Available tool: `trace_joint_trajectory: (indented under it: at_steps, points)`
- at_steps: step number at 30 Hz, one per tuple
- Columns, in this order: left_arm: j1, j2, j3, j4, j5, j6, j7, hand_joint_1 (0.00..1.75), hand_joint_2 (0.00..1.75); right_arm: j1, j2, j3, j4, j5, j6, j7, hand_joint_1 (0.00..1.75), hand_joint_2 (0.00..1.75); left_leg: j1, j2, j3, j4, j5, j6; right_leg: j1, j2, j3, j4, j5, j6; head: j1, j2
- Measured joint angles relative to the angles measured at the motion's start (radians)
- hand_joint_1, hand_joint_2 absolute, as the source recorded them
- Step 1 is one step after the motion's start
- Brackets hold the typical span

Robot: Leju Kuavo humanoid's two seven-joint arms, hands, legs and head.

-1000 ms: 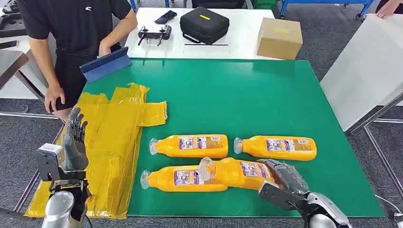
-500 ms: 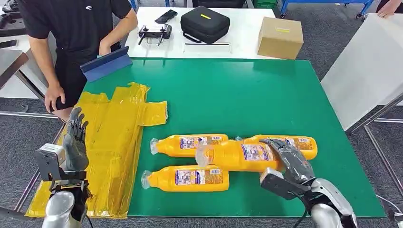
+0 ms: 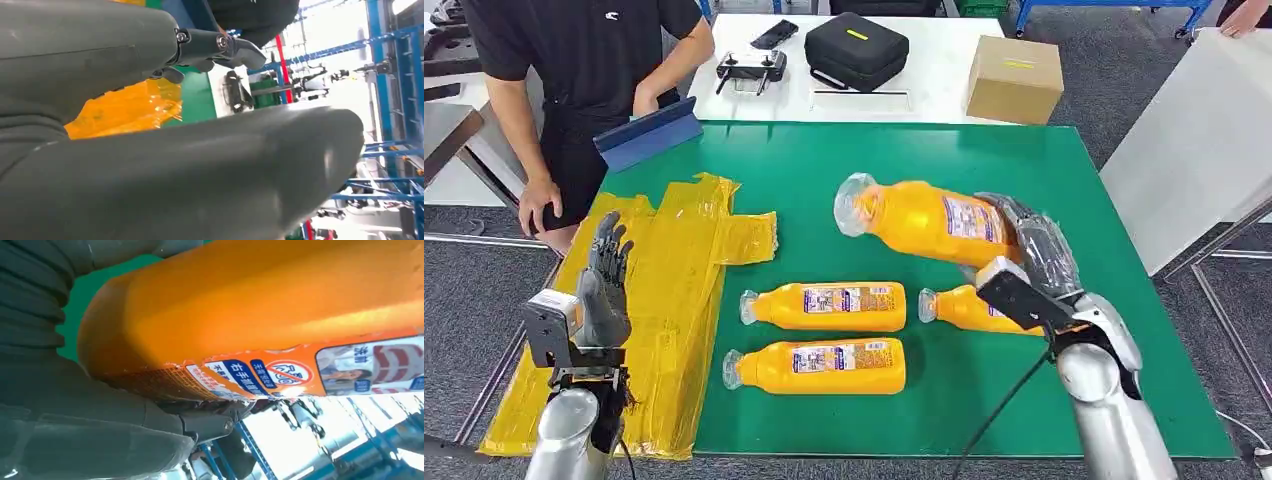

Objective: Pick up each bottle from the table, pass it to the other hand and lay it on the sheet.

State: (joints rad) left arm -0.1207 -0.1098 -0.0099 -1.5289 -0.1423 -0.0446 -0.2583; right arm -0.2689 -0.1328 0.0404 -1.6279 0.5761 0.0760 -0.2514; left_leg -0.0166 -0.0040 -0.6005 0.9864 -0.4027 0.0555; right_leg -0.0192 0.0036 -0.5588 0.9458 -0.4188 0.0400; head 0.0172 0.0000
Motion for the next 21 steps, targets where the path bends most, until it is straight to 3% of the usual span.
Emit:
trace_joint_trajectory:
  at_steps: [10,21]
  points:
    - [-0.022,-0.01,-0.041,0.024,0.031,-0.017,0.003,0.0,0.0,-0.068,0.1,0.07,0.129,-0.056,-0.083,-0.017,1.75,1.75,0.0,-0.001,-0.004,0.0,0.0,0.0,0.0,-0.002,-0.002,0.0,0.0,0.0,0.0,0.0]
    - [-0.114,-0.014,-0.1,0.11,0.09,0.018,0.003,0.0,0.0,-0.224,0.224,0.179,0.377,-0.095,-0.16,-0.009,1.75,1.75,0.0,-0.001,-0.004,0.0,0.002,0.0,0.0,-0.003,-0.003,0.001,0.0,0.0,0.0,0.0]
